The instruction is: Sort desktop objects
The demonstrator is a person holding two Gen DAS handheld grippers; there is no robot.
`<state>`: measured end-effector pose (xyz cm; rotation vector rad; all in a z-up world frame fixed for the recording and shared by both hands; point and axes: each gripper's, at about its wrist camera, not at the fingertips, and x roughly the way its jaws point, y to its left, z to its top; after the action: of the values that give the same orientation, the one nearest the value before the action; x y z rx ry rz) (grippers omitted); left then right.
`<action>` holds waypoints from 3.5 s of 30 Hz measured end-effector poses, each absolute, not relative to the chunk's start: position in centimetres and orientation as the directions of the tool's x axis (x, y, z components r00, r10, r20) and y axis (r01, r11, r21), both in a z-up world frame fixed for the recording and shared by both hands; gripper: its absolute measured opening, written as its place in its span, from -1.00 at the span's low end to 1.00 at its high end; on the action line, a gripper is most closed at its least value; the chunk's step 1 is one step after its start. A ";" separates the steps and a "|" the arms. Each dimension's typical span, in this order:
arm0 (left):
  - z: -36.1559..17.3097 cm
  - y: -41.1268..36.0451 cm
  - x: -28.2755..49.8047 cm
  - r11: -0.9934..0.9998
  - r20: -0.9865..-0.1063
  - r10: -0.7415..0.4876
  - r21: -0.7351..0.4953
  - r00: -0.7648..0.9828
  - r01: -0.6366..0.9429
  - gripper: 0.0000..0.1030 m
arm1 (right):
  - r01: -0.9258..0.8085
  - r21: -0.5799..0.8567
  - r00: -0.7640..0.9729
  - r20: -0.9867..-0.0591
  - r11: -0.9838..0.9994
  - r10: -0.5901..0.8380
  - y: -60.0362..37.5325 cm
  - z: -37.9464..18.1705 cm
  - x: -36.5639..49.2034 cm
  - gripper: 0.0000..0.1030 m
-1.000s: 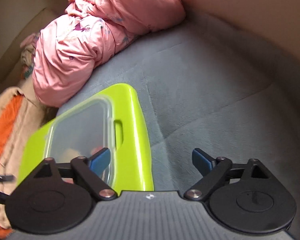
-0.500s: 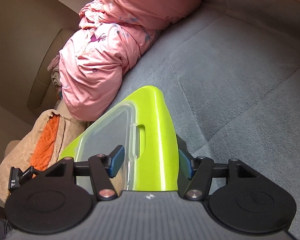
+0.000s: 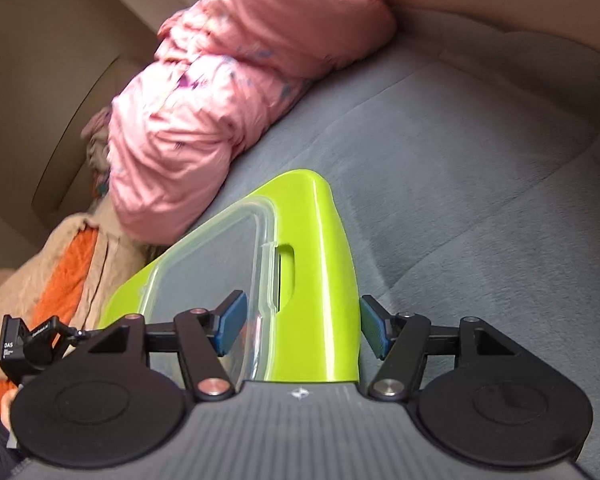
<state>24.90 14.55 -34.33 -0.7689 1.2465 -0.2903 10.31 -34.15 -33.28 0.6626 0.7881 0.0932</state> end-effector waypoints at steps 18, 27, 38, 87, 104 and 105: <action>-26.2 19.2 19.1 0.740 -0.765 -0.485 -0.618 0.425 -0.267 1.00 | 0.141 0.530 0.797 -0.562 0.836 0.223 -33.0 -25.3 5.9 1.00; -19.2 12.3 1.0 0.843 -0.822 -0.502 -0.535 0.270 -0.061 1.00 | 0.047 0.567 0.603 -0.672 0.822 0.429 -27.4 -20.2 -0.3 1.00; -11.2 5.6 -4.2 0.946 -0.823 -0.313 -0.313 0.474 0.083 1.00 | 0.117 0.574 0.540 -0.721 0.810 0.433 -25.2 -18.5 -8.3 1.00; -12.7 5.1 -3.7 0.984 -0.867 -0.173 -0.166 0.467 0.057 1.00 | -0.011 0.184 0.508 -0.845 0.983 0.164 -16.3 -14.1 -6.2 1.00; -13.2 5.2 -3.6 0.984 -0.875 -0.176 -0.168 0.450 0.057 1.00 | -0.011 0.187 0.494 -0.853 0.982 0.168 -16.4 -14.4 -6.2 1.00; -13.2 5.2 -3.6 0.984 -0.876 -0.176 -0.168 0.450 0.057 1.00 | -0.011 0.188 0.494 -0.853 0.982 0.169 -16.4 -14.5 -6.2 1.00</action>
<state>-3.60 5.20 -13.17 -0.1204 1.0957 -0.1446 -6.20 -16.41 -14.48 0.1651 1.0502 0.1096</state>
